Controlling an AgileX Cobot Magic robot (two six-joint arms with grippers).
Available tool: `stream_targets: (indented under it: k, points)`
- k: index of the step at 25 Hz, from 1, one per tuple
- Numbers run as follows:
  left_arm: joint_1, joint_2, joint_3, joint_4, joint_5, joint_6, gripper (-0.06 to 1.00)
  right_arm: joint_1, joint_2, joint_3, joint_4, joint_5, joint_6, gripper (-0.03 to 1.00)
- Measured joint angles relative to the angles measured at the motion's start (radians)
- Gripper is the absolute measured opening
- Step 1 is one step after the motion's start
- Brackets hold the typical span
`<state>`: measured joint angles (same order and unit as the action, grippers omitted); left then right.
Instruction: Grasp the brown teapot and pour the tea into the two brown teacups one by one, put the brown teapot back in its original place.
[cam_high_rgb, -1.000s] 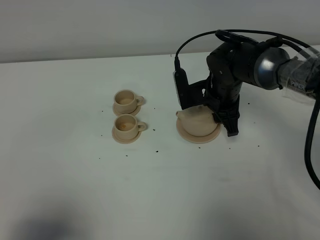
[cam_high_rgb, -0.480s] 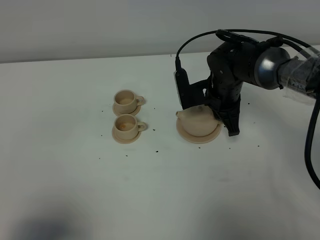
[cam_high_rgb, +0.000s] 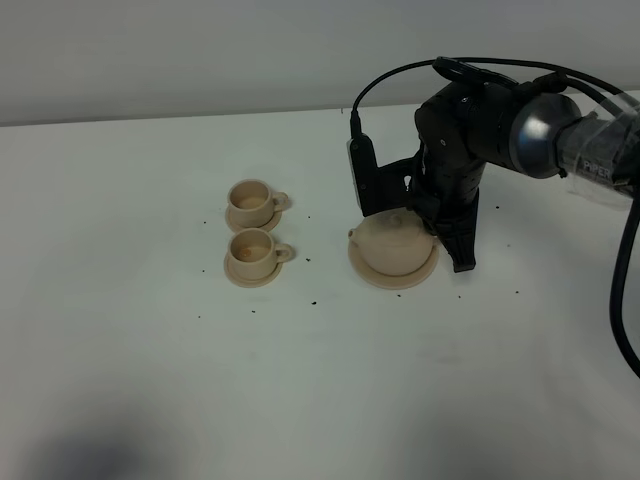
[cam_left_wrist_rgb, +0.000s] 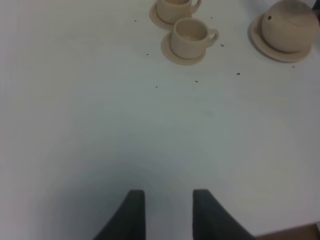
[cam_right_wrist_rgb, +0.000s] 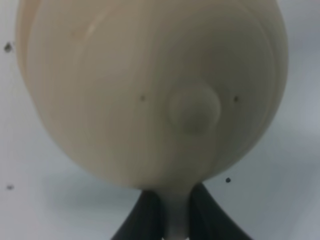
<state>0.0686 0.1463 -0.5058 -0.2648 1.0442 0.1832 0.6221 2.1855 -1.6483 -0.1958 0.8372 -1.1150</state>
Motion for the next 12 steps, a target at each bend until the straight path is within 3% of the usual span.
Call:
stream_targets:
  k: [12]
  points:
    - [0.000,0.000,0.000,0.000,0.000,0.001,0.25,0.001,0.000,-0.007,0.001,0.066,0.024,0.11]
